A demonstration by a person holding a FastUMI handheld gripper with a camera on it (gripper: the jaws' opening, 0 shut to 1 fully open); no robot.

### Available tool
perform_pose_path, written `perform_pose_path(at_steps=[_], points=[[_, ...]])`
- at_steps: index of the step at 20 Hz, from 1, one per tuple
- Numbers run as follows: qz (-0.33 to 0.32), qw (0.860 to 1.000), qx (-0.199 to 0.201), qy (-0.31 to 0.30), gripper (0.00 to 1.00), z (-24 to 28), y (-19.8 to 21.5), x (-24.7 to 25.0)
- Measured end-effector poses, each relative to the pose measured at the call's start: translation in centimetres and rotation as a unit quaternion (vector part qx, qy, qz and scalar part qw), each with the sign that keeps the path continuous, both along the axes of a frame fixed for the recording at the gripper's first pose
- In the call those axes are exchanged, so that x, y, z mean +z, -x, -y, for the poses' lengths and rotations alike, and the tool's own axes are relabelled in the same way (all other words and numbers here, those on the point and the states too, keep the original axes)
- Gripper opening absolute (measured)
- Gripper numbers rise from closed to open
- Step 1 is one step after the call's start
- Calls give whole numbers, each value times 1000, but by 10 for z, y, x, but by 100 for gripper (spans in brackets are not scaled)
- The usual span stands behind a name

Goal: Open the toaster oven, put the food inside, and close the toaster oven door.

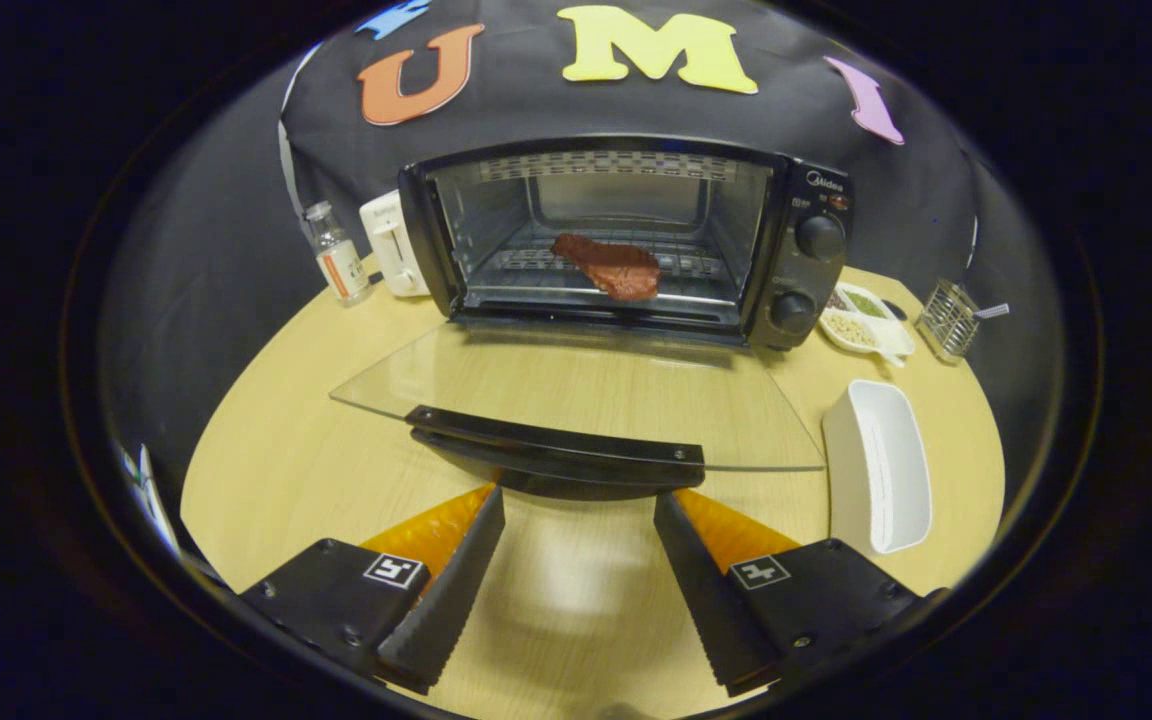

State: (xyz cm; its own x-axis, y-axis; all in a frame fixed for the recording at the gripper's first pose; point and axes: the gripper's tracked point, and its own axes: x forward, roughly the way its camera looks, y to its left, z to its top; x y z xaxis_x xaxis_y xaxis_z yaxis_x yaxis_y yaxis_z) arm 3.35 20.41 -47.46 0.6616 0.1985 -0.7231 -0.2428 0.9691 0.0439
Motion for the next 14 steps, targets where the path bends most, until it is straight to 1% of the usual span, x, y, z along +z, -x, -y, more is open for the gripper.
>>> perform_pose_path(at_steps=[8,10,12,14], points=[[28,999,-14,-16,96,-6,-35,63],[45,999,-17,-19,96,-7,-48,82],[80,996,-19,-27,97,-9,-64,106],[97,995,-18,-25,96,-7,-72,117]])
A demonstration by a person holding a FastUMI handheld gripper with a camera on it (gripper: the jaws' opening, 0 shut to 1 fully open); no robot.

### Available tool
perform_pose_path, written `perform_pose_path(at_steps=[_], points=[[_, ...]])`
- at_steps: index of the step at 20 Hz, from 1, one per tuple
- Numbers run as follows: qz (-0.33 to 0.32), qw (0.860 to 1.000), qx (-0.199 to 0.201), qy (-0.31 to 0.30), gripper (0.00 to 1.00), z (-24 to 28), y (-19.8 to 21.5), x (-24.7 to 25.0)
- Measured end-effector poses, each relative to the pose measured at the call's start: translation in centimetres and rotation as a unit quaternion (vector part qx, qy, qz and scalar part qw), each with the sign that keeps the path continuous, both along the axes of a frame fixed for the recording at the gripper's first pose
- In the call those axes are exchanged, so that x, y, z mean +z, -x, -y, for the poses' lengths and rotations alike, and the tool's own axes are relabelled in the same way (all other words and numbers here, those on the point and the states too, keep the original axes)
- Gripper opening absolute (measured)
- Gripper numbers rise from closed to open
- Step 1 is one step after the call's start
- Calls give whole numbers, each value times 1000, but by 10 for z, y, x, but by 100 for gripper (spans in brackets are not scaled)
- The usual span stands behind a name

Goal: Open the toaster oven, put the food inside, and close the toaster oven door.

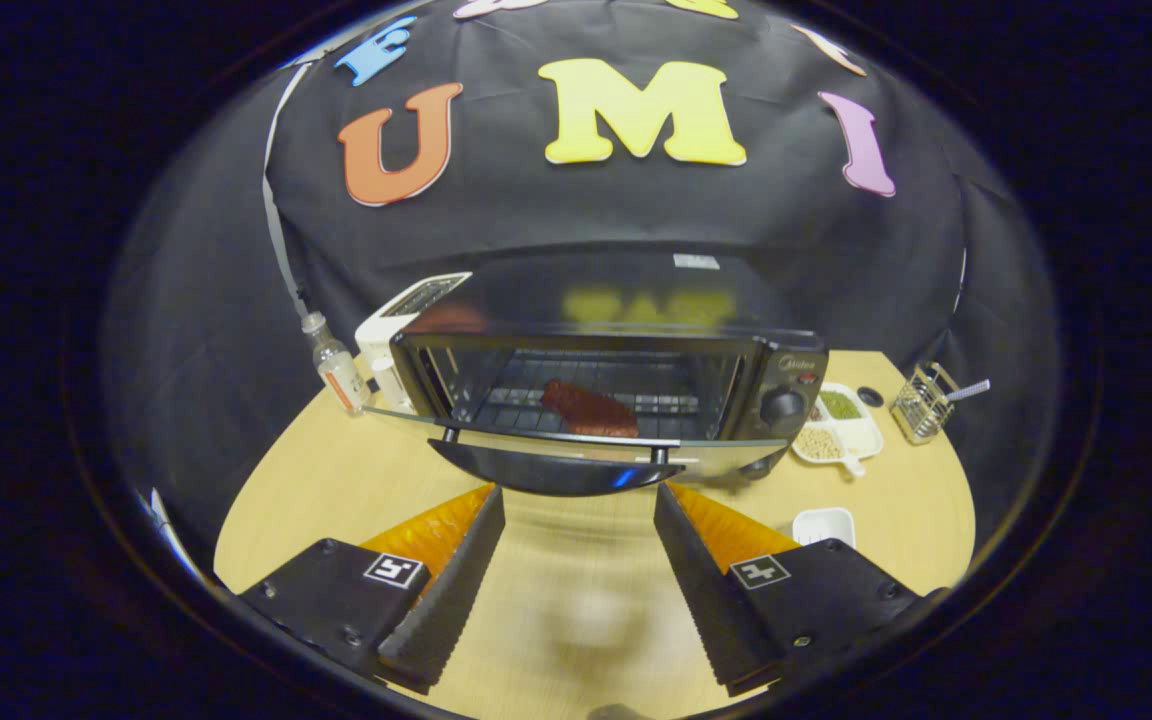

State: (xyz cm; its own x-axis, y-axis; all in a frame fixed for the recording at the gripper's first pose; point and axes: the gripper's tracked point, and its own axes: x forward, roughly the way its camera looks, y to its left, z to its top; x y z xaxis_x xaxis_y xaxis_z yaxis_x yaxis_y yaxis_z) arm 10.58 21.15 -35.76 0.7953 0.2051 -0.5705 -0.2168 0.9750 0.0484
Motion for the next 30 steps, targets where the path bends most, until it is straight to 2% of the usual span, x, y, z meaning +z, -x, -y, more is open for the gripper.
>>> perform_pose_path(at_steps=[7,11,14,17,21,26,30], points=[[-15,1000,-16,-7,96,12,-2,-4],[5,1000,-20,3,96,26,4,17],[49,998,-22,11,97,46,17,63],[95,994,-44,16,97,79,32,117],[160,984,-81,11,96,131,54,195],[228,967,-113,19,98,197,95,265],[253,962,-106,2,99,228,118,299]])
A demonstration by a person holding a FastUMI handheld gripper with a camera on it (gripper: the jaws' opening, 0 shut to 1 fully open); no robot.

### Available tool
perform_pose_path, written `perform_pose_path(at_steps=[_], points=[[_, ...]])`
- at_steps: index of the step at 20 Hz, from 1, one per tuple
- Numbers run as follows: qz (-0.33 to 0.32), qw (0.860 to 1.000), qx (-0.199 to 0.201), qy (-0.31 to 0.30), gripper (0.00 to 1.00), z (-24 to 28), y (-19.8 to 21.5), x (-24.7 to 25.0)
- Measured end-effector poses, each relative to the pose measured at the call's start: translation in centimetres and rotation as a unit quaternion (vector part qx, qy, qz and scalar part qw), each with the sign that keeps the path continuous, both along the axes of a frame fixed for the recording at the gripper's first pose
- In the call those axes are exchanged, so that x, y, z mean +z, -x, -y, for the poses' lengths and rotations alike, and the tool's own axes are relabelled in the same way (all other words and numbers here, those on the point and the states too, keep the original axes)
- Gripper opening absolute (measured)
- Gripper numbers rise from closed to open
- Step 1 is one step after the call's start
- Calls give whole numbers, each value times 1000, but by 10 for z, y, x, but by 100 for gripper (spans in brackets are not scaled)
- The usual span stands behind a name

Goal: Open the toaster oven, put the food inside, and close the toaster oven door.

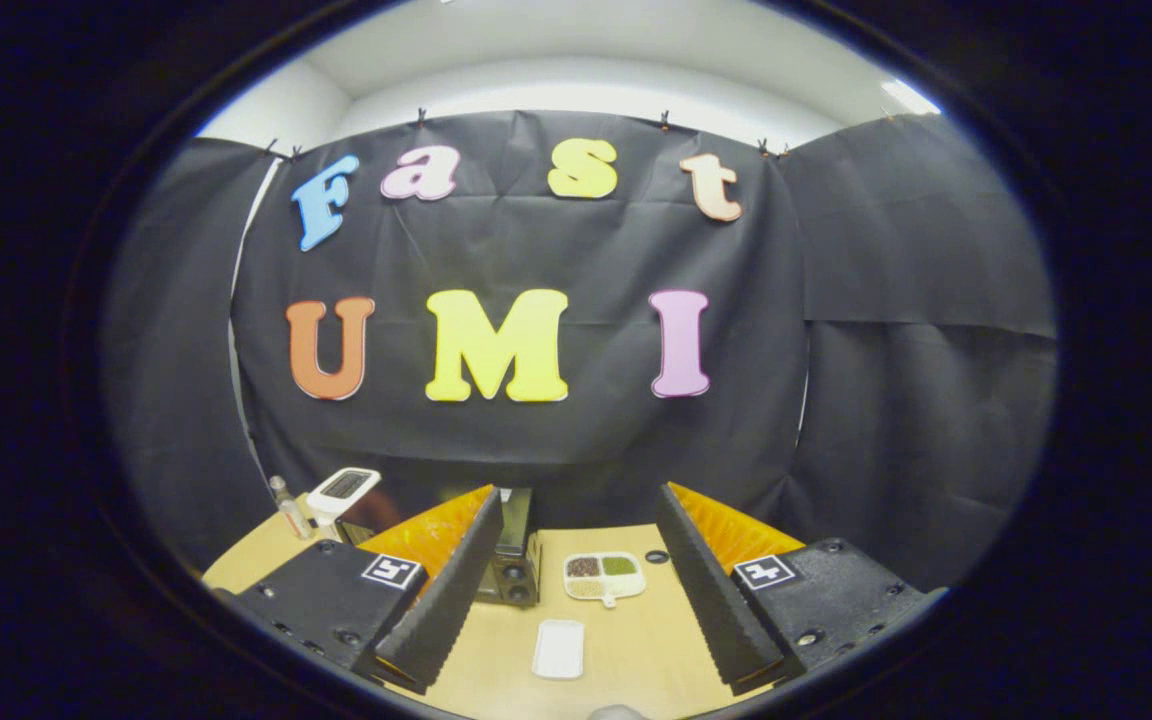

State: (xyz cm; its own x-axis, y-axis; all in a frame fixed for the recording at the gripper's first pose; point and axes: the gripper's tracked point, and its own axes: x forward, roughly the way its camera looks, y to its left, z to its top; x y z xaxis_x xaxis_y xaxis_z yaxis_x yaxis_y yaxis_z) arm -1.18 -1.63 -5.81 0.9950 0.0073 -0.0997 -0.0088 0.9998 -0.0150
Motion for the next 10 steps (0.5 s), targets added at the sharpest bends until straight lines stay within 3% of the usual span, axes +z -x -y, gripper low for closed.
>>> perform_pose_path(at_steps=[4,10], points=[[28,1000,12,6,98,28,16,25],[27,999,25,-18,99,47,30,18]])
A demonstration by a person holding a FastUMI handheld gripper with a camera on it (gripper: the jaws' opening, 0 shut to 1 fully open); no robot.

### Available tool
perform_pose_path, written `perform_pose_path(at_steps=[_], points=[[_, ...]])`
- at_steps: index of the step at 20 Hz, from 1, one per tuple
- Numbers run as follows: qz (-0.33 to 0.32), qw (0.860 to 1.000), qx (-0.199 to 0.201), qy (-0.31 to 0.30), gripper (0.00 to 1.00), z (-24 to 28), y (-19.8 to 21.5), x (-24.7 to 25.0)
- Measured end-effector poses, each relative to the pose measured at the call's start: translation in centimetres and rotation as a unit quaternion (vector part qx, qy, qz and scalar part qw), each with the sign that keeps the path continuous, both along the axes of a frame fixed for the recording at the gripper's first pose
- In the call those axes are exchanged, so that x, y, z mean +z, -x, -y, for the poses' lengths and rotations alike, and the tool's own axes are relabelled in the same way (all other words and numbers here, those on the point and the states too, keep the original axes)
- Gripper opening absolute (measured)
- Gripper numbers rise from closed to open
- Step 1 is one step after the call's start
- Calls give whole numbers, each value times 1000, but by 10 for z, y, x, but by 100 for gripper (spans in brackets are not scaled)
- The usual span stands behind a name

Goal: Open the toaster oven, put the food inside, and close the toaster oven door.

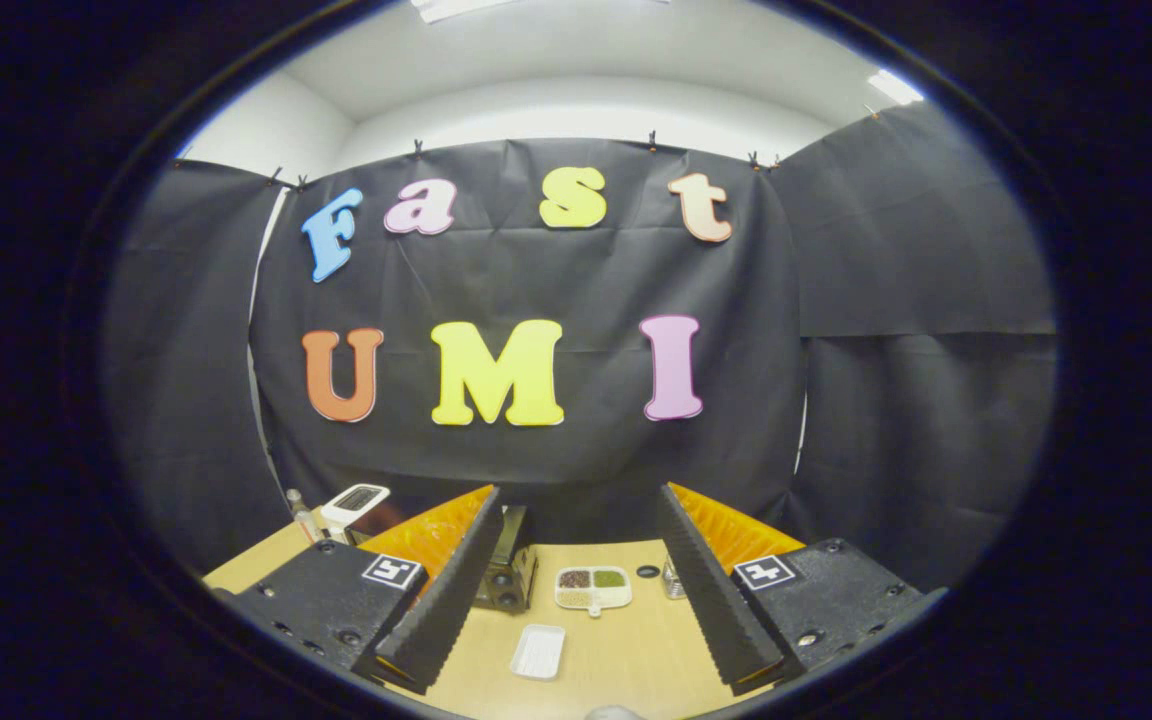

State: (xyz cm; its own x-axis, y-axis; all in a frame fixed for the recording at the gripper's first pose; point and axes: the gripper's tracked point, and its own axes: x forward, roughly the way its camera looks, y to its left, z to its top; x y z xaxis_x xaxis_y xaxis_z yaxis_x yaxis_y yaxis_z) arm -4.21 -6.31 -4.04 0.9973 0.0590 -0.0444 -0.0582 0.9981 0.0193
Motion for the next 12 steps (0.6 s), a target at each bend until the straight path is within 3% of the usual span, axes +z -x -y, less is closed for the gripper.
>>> perform_pose_path(at_steps=[12], points=[[-4,1000,-12,-7,99,24,7,-14]])
